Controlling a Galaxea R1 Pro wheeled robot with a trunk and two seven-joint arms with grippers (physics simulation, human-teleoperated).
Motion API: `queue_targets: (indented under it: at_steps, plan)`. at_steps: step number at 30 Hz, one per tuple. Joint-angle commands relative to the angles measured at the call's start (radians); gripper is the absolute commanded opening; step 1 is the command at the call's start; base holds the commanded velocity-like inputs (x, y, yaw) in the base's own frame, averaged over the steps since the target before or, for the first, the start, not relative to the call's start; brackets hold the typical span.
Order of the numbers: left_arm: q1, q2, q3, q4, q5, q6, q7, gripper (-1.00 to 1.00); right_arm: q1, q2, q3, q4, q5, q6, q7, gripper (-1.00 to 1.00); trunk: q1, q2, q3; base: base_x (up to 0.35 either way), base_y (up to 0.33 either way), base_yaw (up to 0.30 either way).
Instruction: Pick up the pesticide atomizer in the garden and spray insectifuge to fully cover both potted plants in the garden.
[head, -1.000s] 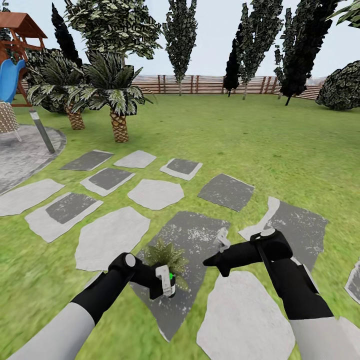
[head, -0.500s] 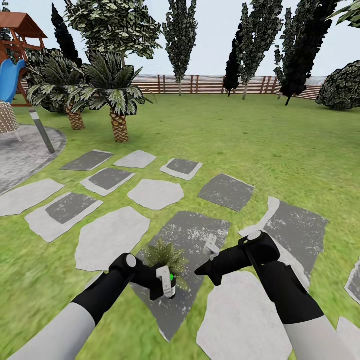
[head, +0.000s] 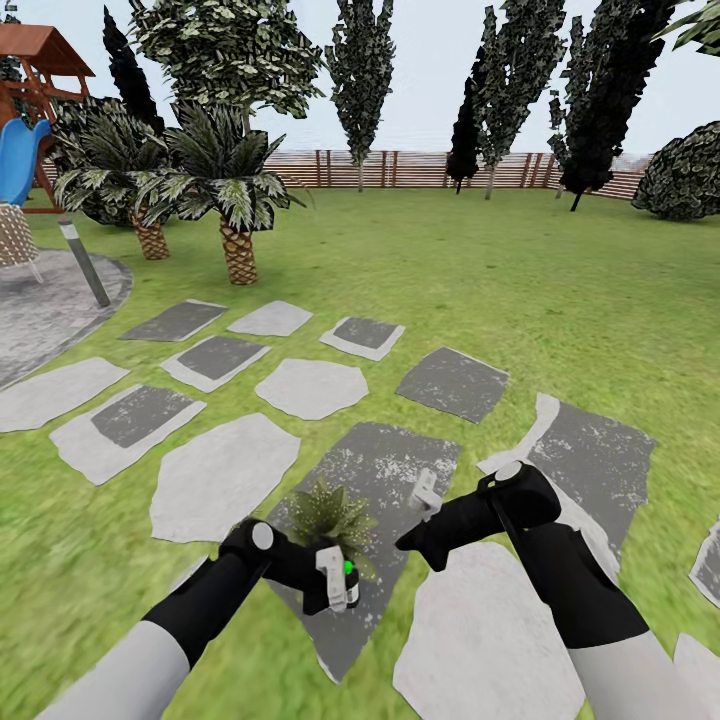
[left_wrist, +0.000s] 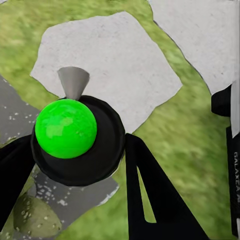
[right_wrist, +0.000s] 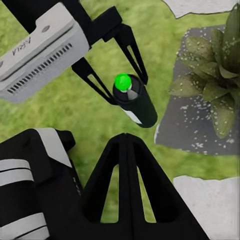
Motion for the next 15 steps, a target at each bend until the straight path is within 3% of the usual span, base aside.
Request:
queue_targets:
  at_steps: [1,6,15]
  plan:
    - [0.002,-0.002,-0.003,-0.003,0.000,0.010,-0.003,-1.00,-0.001,0.000,0.001,-0.001,0.010,0.010,0.009,-1.00,0.000,-0.001,-0.001,0.000,0.000,0.000]
    - [0.004,-0.043,-0.007,-0.003,-0.002,0.010,-0.003,-1.00,-0.001,-0.001,0.000,-0.001,0.011,0.010,0.009,-1.00,0.000,-0.001,-0.001,0.000,0.000,0.000]
    - [0.004,-0.082,-0.031,-0.004,-0.001,0.010,-0.003,-1.00,-0.001,-0.003,-0.001,-0.001,0.012,0.010,0.008,-1.00,0.000,-0.001,-0.001,0.000,0.000,0.000]
